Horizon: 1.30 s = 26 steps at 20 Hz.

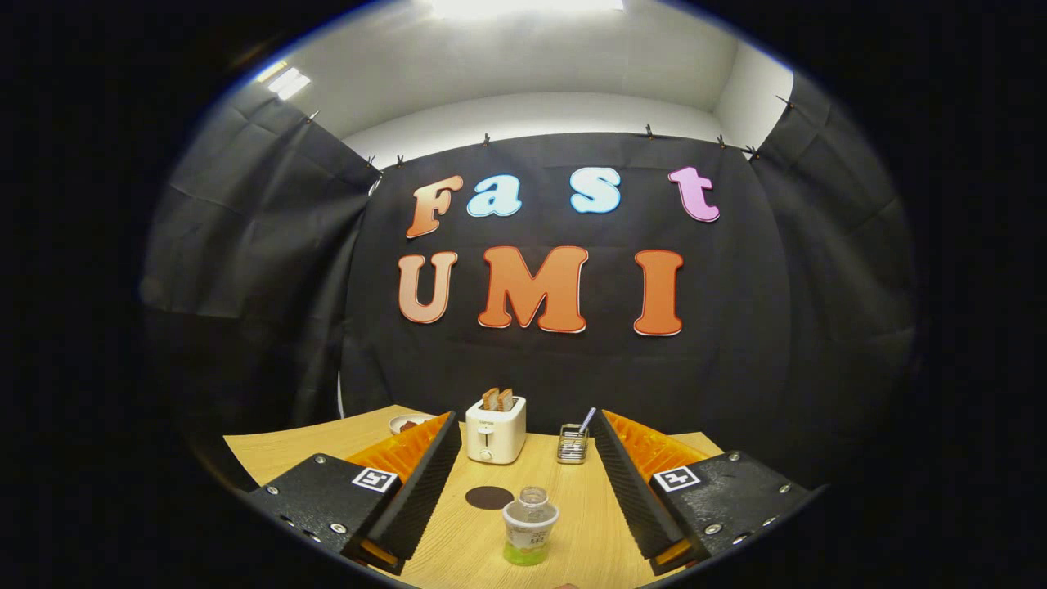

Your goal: Take the bottle from table, then pour the juice into the cup, finally place the bottle on the coaster

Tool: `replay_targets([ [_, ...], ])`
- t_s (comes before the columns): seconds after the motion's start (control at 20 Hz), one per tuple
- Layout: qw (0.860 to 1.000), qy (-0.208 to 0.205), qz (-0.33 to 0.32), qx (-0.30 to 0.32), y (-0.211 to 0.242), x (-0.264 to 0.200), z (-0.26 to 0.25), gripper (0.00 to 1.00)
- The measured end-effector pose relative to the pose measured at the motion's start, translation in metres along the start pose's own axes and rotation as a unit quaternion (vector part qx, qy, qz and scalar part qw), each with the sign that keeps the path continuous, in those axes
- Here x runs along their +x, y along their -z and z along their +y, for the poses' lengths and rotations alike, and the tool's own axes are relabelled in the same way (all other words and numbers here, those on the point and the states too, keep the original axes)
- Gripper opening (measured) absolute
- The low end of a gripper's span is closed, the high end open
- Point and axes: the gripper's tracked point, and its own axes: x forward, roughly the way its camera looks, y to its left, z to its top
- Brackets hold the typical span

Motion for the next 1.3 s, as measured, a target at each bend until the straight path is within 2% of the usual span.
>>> replay_targets([
  [0.15, 1.000, -0.015, -0.001, 0.016, 0.014, 0.000, 0.005, 0.98],
  [0.5, 1.000, -0.001, 0.016, 0.008, 0.061, 0.004, -0.004, 0.98],
  [0.95, 0.996, -0.009, 0.082, 0.023, 0.148, 0.021, 0.002, 0.98],
  [1.3, 0.989, 0.003, 0.145, 0.026, 0.200, 0.035, 0.001, 0.97],
])
